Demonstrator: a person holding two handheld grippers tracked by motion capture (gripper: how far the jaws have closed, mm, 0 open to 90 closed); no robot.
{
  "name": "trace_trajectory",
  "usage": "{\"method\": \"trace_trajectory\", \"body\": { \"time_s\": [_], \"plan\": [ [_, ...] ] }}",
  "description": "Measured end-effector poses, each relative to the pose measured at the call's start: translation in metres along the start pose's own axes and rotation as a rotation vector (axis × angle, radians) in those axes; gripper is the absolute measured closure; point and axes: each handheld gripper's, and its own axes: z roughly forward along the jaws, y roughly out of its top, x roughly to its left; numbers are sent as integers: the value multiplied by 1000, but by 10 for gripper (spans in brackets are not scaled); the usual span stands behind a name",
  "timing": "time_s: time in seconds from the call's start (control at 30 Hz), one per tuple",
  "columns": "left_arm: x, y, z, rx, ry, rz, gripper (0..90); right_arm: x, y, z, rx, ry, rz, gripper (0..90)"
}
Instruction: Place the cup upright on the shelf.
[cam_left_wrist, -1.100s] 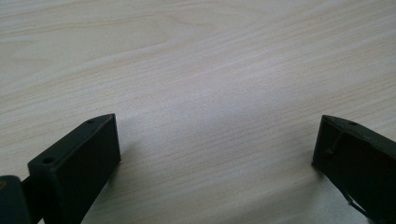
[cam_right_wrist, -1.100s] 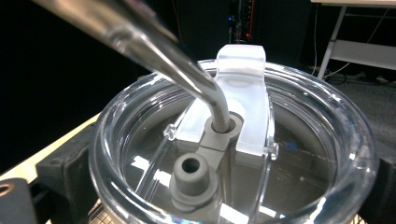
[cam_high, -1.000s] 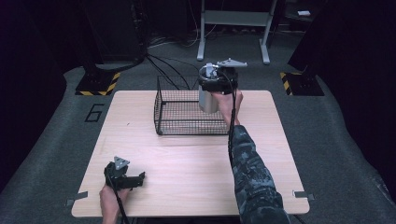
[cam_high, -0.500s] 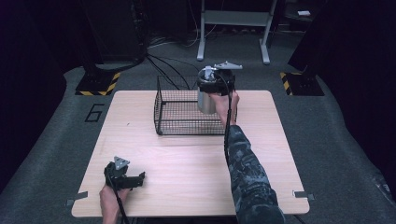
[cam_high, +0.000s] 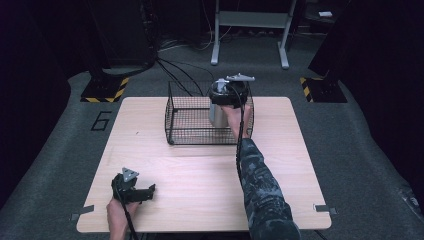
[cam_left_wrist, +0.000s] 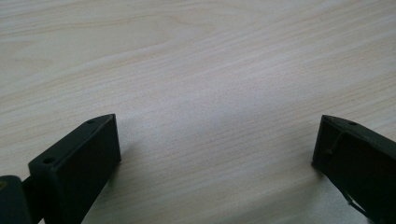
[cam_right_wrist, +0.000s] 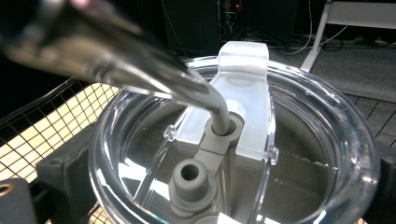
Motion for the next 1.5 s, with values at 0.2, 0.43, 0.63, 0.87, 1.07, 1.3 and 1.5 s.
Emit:
{"method": "trace_trajectory", "body": {
  "time_s": [0.2, 0.43, 0.63, 0.87, 1.07, 1.3, 1.5],
  "plan": [
    [1, 0, 0, 2, 3, 8, 5, 1, -9, 6, 20, 2, -2, 27],
    [1, 0, 0, 2, 2, 9, 5, 4, -17, 12, 44, 6, 5, 27],
    [1, 0, 0, -2, 4, 11, 5, 6, -22, 17, 59, -1, 14, 27],
    [1, 0, 0, -1, 3, 11, 5, 5, -26, 20, 76, -6, 5, 27],
    [1, 0, 0, -1, 4, 11, 5, 5, -28, 23, 89, -10, -8, 27],
    [1, 0, 0, -1, 3, 11, 5, 5, -30, 25, 94, -16, -15, 27],
    [1, 0, 0, -2, 4, 10, 5, 6, -32, 23, 98, -14, -8, 25]
  ]
}}
